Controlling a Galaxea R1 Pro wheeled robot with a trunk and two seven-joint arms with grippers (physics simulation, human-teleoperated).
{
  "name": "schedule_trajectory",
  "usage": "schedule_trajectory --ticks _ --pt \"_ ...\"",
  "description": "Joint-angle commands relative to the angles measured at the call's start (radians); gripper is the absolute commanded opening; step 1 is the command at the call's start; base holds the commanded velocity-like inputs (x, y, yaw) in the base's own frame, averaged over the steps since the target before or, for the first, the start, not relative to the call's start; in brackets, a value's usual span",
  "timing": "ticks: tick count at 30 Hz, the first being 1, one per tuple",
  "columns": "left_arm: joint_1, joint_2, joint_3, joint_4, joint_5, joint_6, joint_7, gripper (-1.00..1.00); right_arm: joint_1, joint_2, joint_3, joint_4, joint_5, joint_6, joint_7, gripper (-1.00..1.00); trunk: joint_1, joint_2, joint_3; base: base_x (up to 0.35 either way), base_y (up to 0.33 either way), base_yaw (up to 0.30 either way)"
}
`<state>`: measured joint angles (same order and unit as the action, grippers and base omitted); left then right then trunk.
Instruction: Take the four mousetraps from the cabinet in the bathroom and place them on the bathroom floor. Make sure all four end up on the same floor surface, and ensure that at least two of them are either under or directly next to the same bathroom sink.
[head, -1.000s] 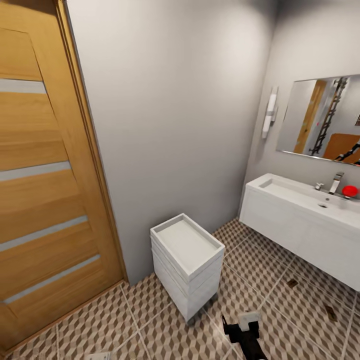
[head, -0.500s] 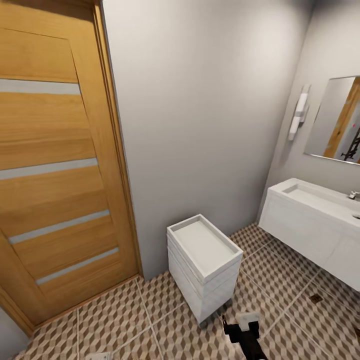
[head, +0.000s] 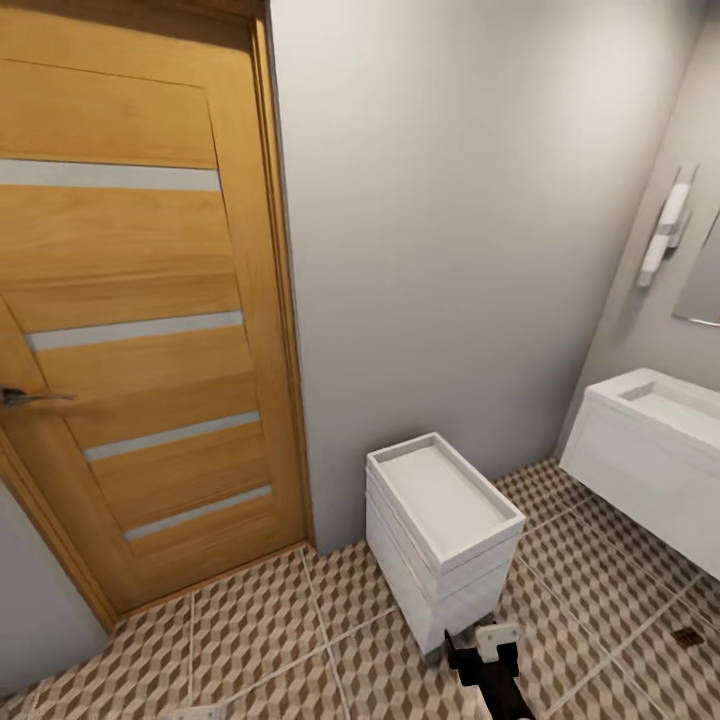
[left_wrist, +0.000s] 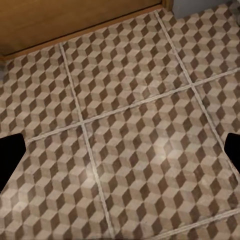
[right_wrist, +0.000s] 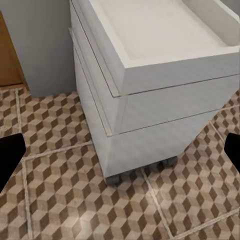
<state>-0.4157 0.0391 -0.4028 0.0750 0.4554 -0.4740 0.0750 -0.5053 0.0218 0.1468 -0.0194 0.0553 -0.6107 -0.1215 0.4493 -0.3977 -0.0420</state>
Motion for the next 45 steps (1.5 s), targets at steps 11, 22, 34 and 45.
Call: schedule_trajectory --ticks 11,22,34,45 --pt "-0.002 -0.001 -0.008 0.003 0.003 -0.005 0.002 1.0 -0.001 0.001 0.007 0.001 0.006 -0.001 -0.01 1.0 0.001 -0.002 -0.002 0.0 0.0 0.257" --pt "-0.002 -0.001 -0.008 0.003 0.003 -0.005 0.002 1.0 -0.001 0.001 0.007 0.001 0.006 -0.001 -0.01 1.0 0.001 -0.002 -0.002 0.0 0.0 0.255" --pt "-0.002 -0.001 -0.008 0.003 0.003 -0.005 0.003 1.0 -0.001 0.001 0.007 0.001 0.006 -0.001 -0.01 1.0 0.001 -0.002 -0.002 0.0 0.0 0.255" --pt "-0.002 -0.001 -0.008 0.003 0.003 -0.005 0.003 1.0 -0.001 0.001 0.007 0.001 0.006 -0.001 -0.01 1.0 0.001 -0.002 -0.002 0.0 0.0 0.248"
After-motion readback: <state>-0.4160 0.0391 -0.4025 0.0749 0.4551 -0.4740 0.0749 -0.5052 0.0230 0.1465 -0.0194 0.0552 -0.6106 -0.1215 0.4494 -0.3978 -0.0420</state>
